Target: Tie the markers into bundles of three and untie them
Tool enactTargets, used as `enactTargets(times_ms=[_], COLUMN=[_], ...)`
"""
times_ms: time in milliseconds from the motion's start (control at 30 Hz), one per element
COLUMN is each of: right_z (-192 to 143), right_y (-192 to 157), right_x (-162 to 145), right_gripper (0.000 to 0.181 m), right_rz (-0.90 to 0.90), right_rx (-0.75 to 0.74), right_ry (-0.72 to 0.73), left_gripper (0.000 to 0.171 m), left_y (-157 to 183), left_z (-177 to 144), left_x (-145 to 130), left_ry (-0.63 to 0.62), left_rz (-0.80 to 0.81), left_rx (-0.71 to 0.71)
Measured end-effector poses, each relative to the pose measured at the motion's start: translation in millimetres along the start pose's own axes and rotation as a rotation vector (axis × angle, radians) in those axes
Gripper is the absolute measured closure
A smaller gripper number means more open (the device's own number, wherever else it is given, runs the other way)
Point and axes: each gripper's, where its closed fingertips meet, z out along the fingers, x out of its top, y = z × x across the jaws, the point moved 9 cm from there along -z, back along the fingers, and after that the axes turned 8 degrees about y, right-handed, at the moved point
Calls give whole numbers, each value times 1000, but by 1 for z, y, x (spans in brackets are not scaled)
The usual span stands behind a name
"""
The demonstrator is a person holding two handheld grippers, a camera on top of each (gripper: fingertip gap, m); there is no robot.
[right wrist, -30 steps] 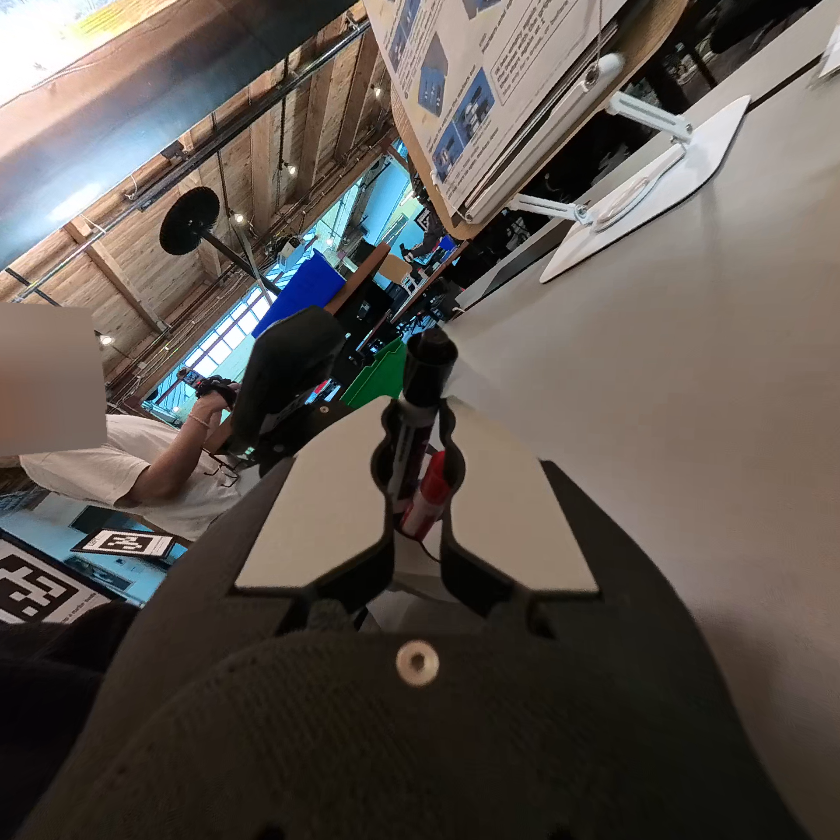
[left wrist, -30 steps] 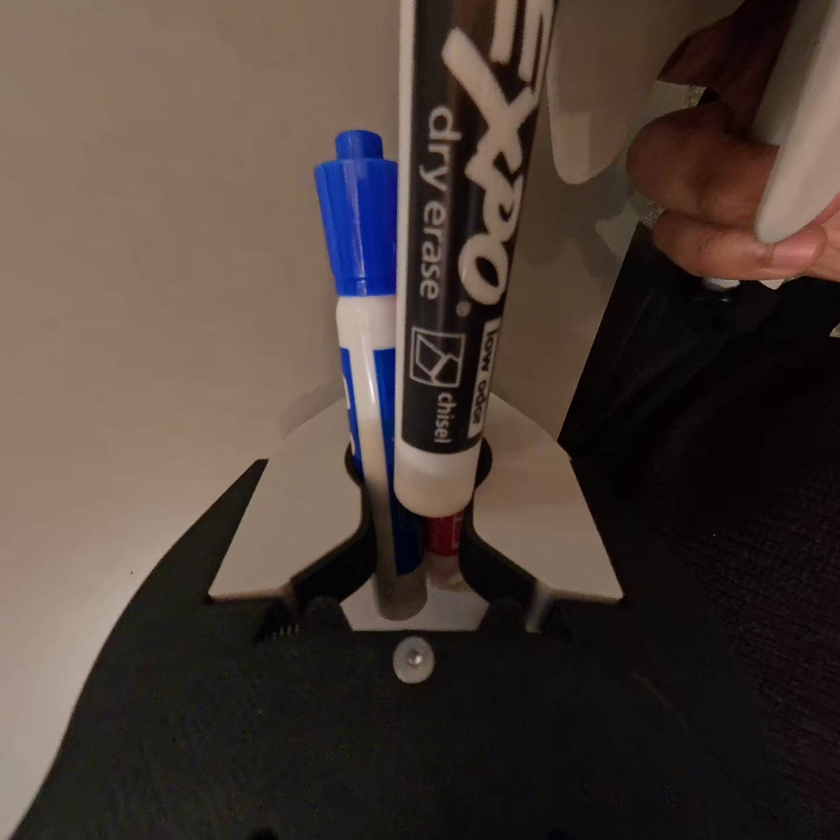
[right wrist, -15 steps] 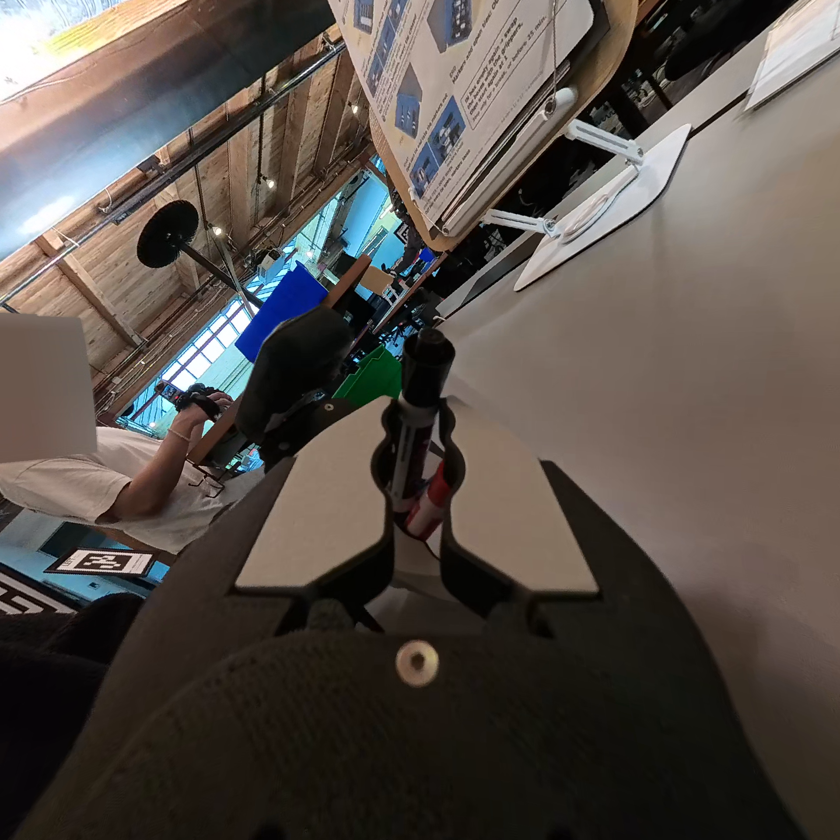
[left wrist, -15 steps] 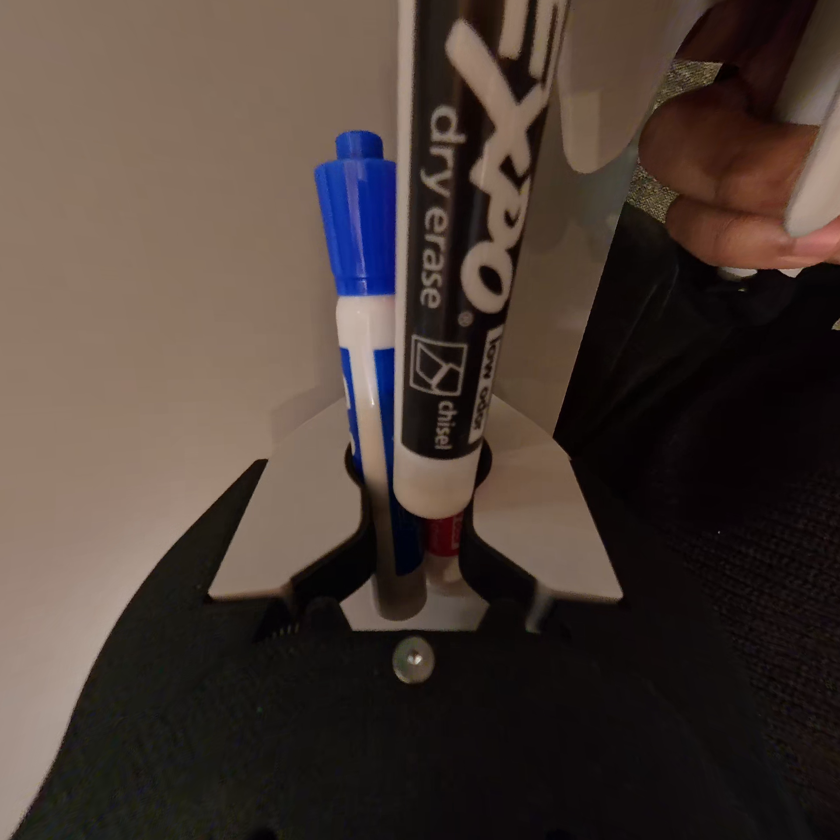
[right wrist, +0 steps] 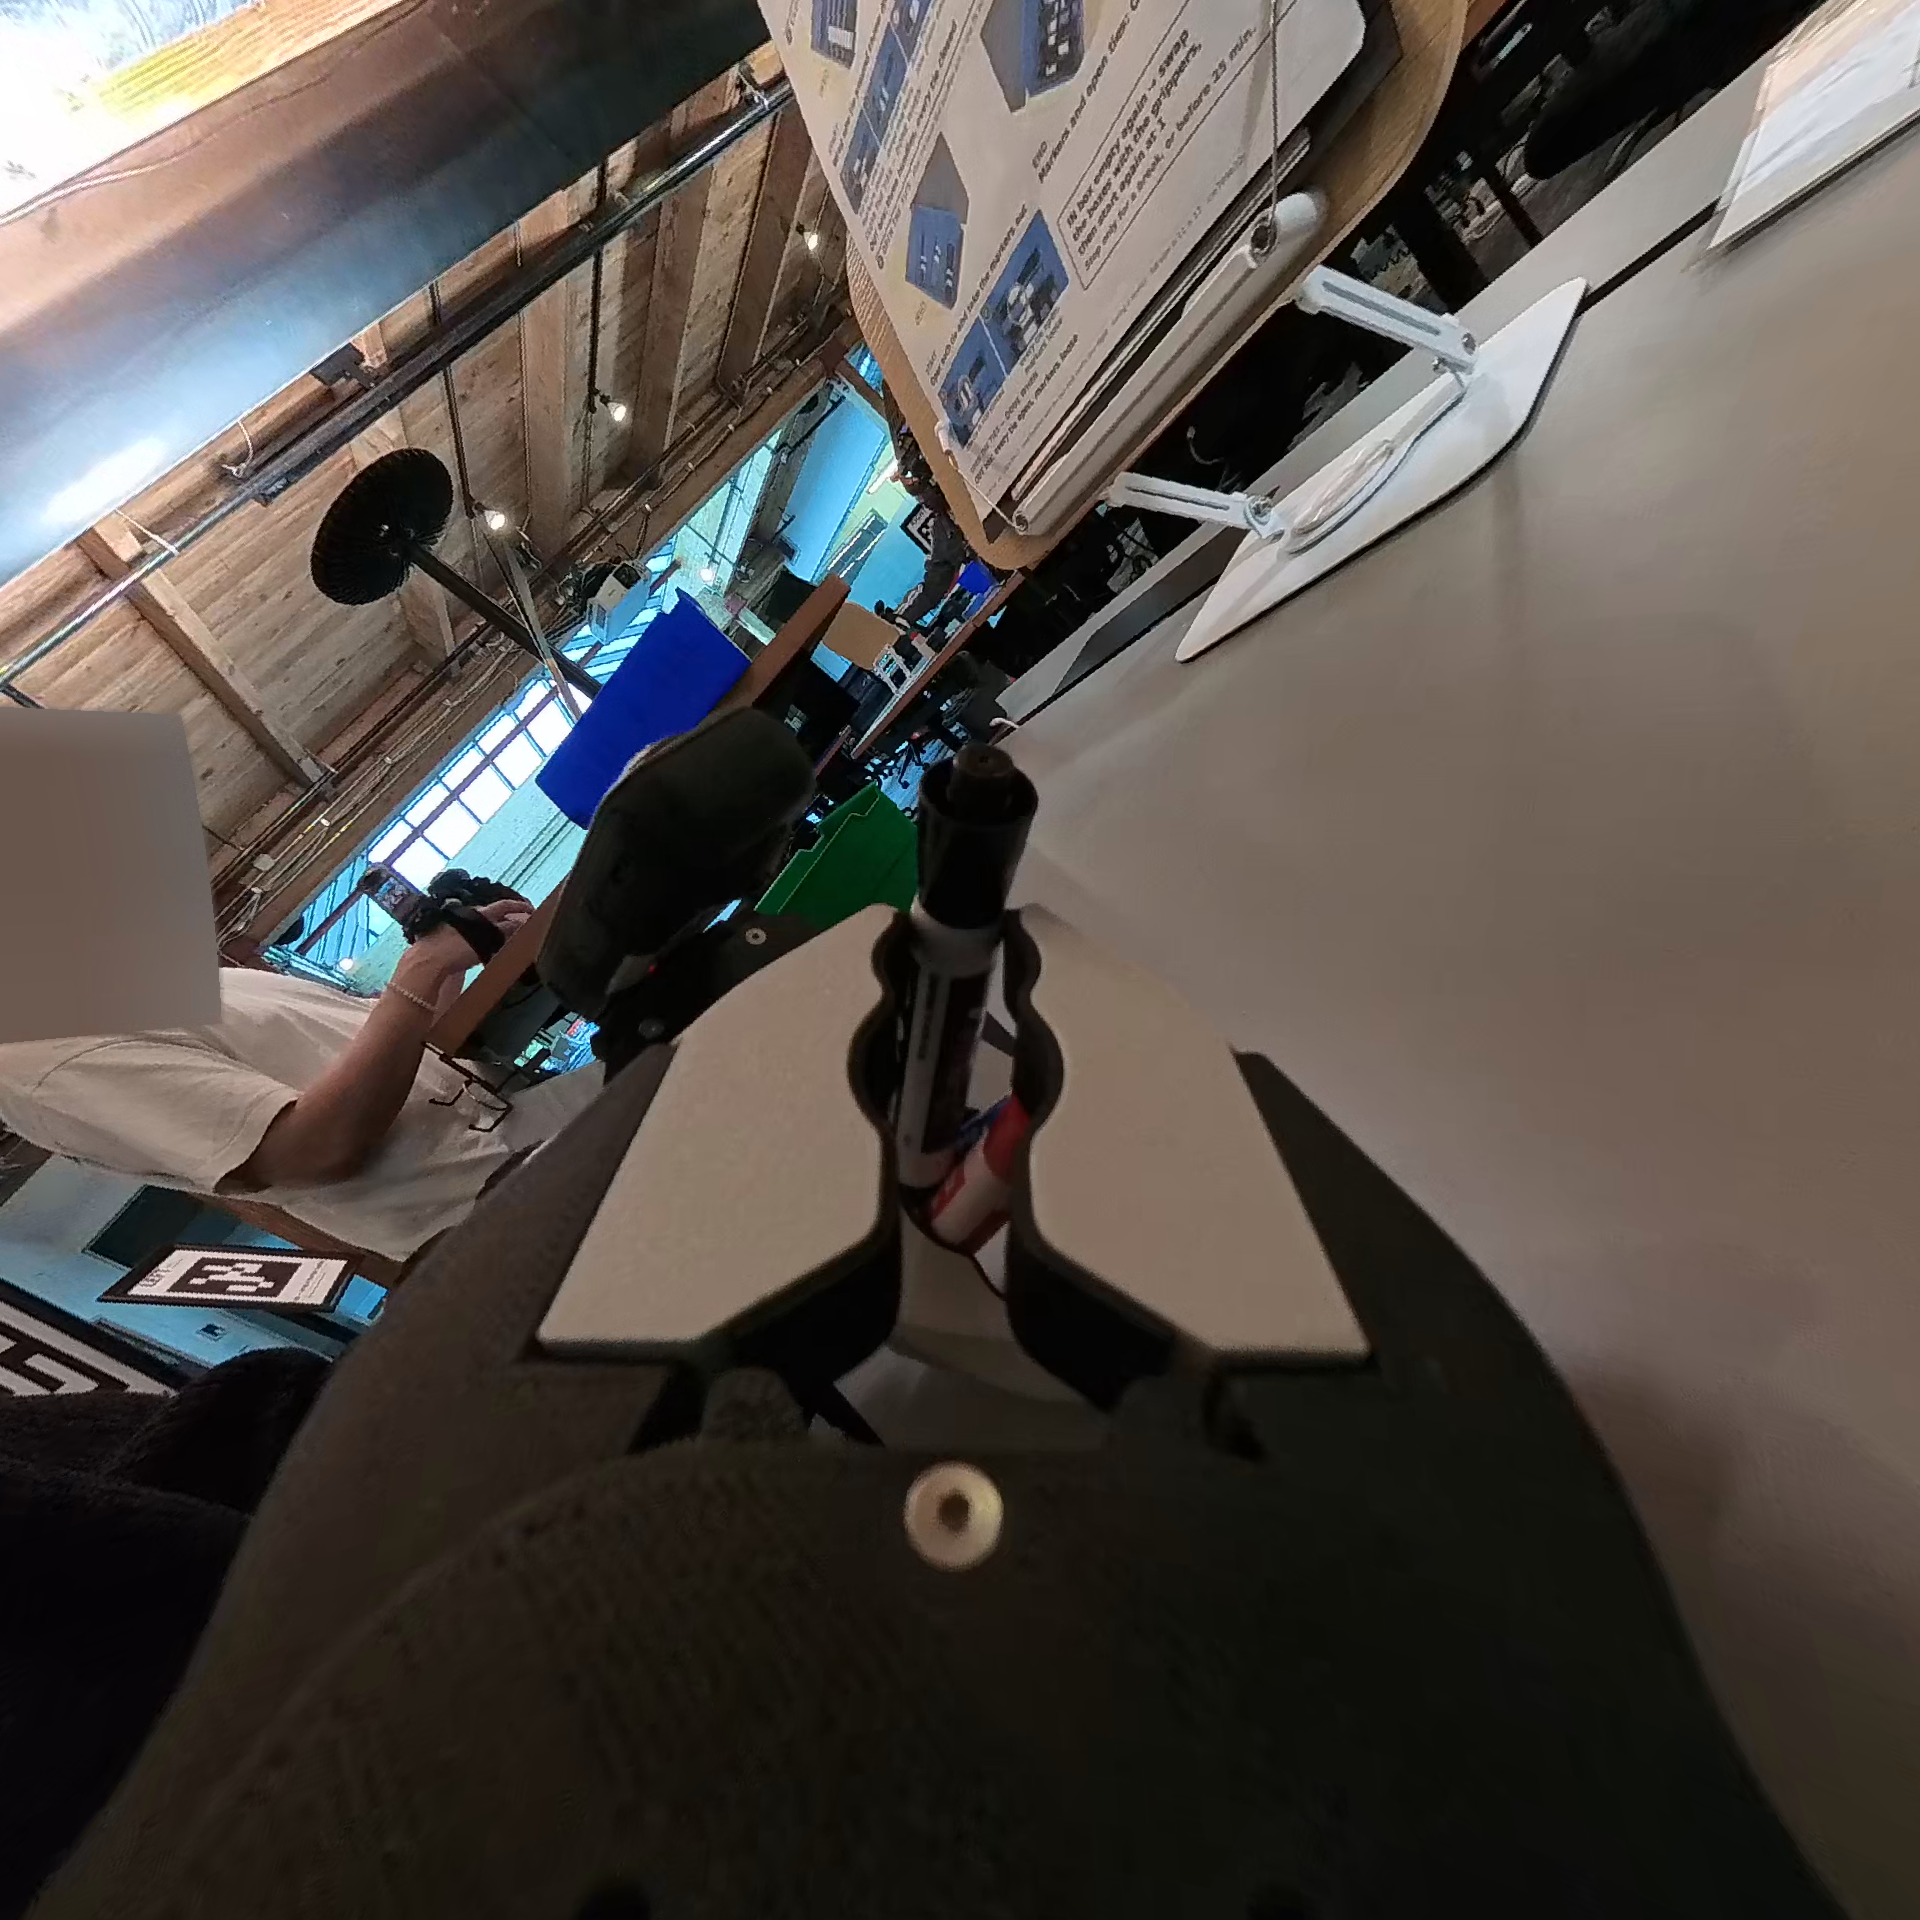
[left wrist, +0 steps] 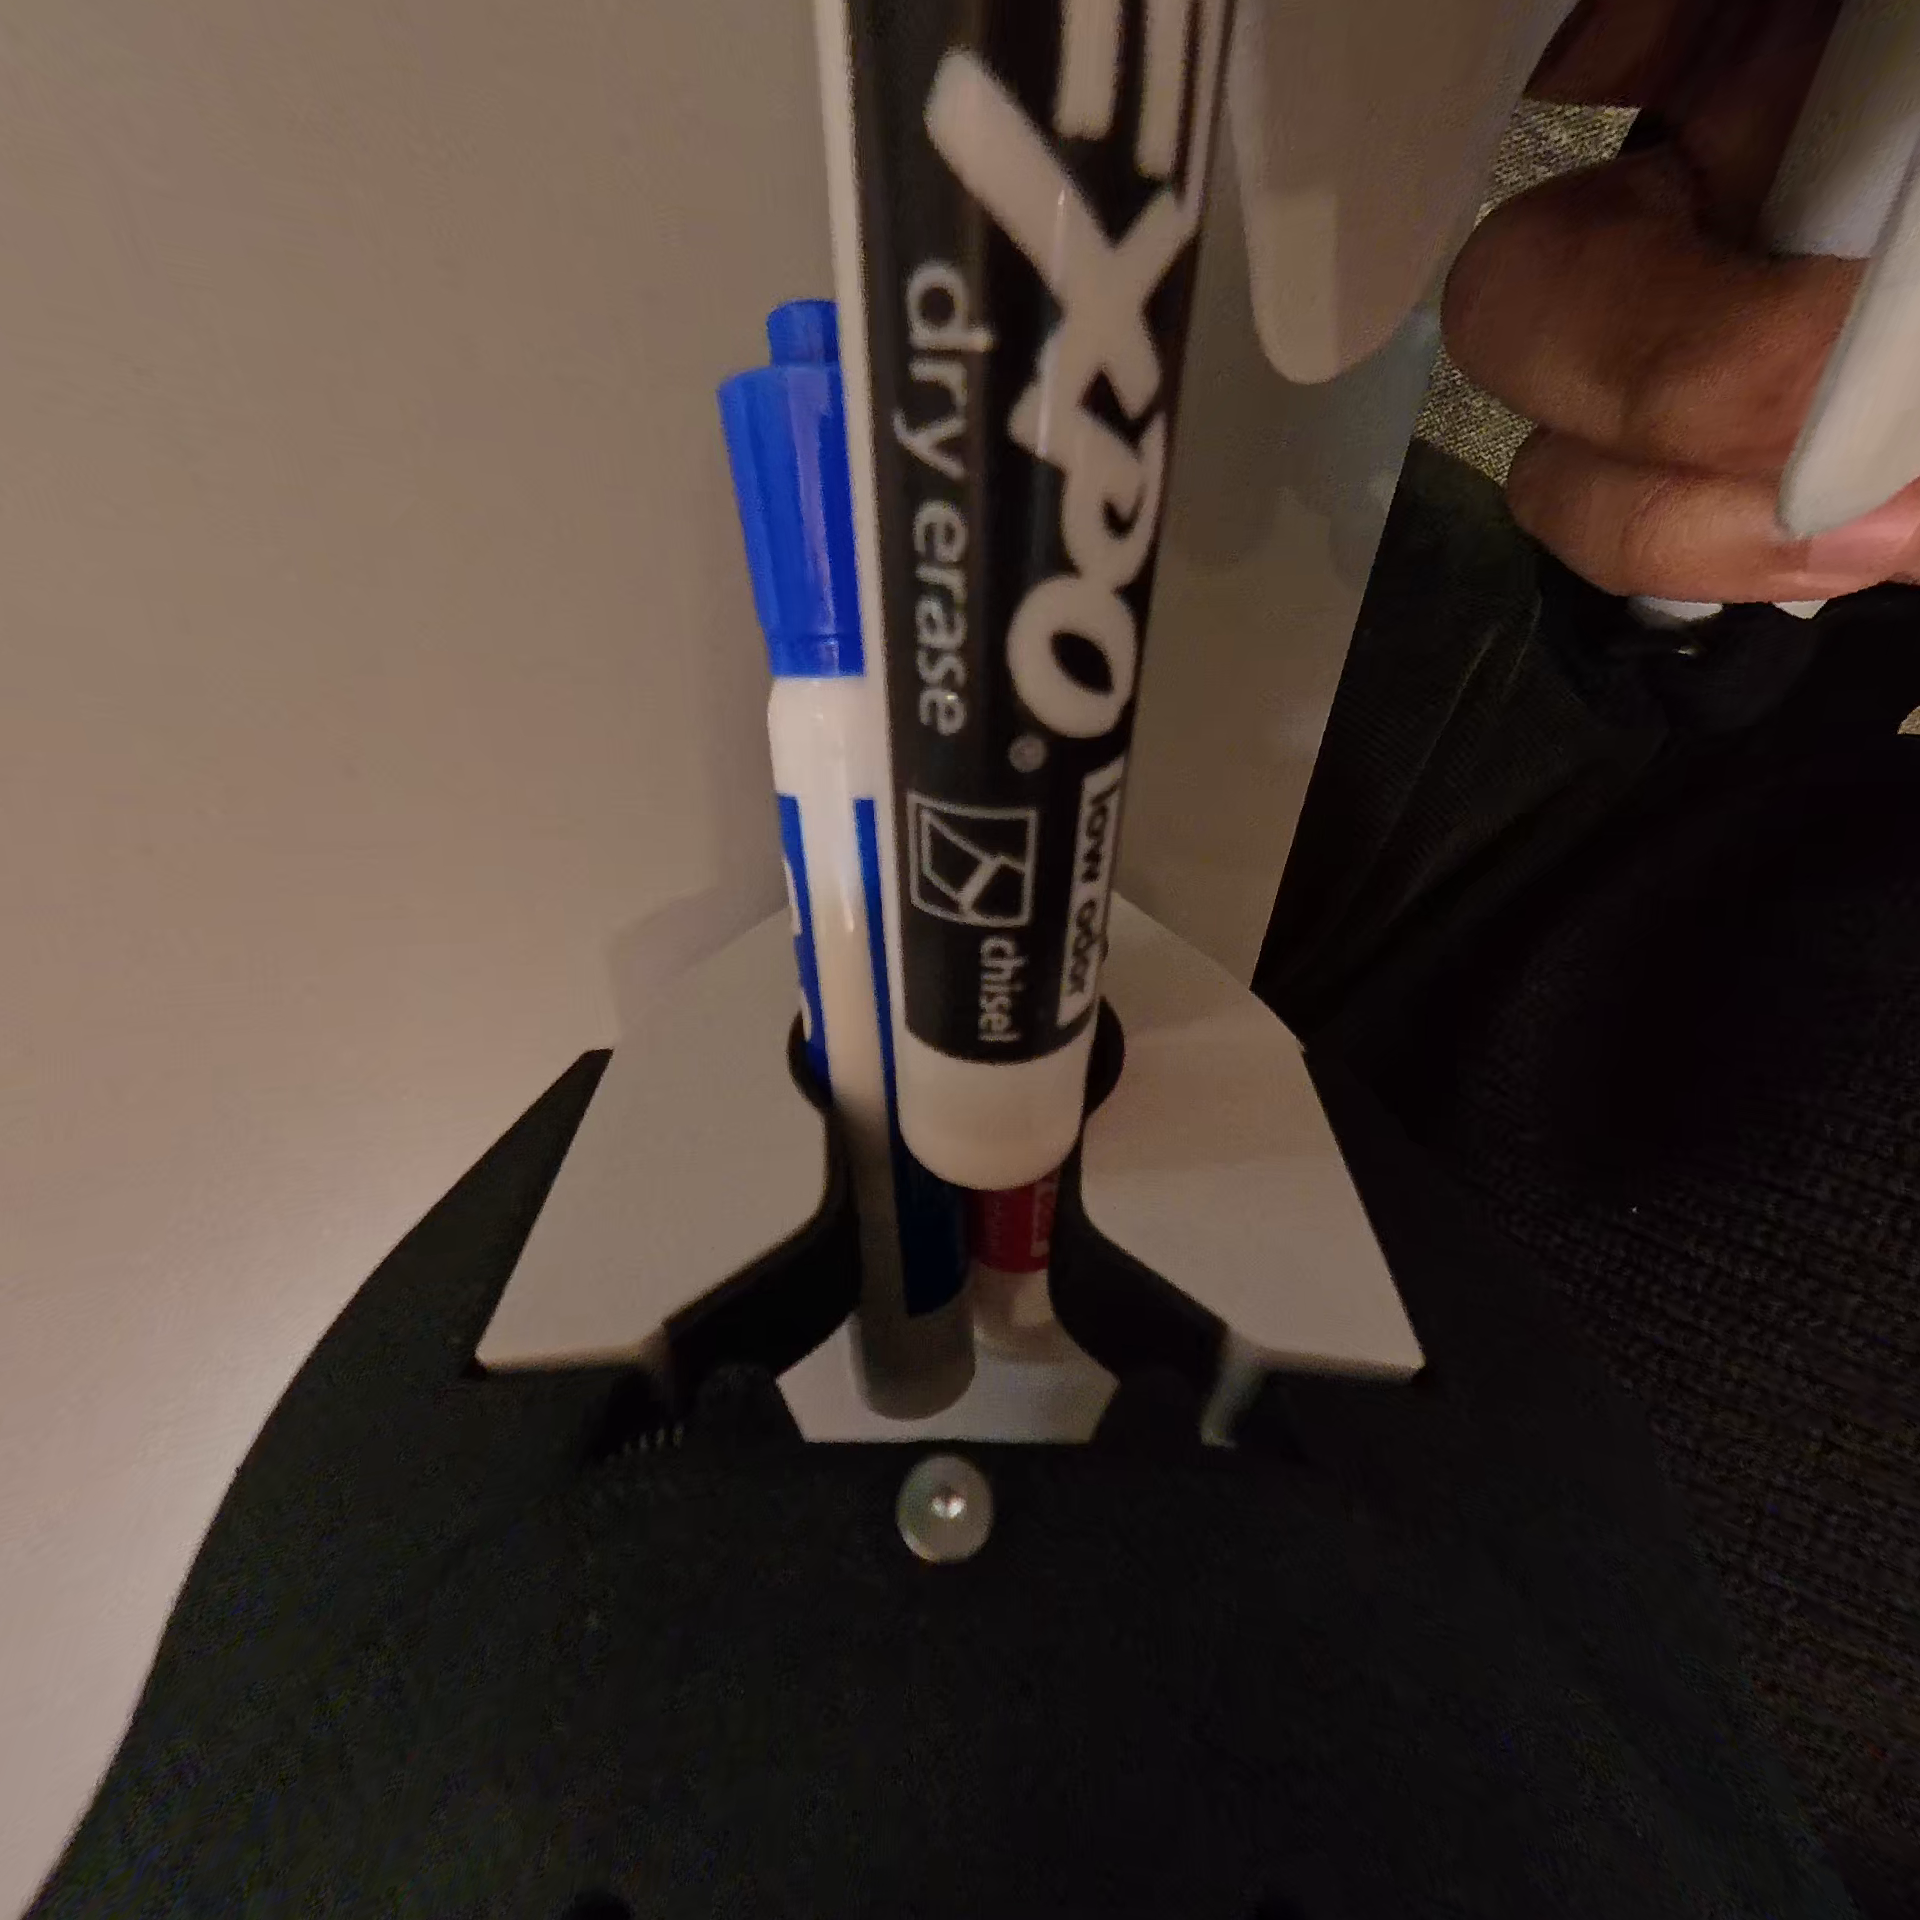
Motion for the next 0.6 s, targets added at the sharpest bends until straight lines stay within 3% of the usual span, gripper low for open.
enactTargets(times_ms=[600], right_z=[2], right_y=[3], right_x=[-3], right_gripper=[164], right_rz=[25], right_rx=[-3], right_ry=[-24], left_gripper=[127], left_y=[-8], left_z=[-5], left_x=[-5], left_ry=[-22], left_rz=[-13], left_rx=[27])
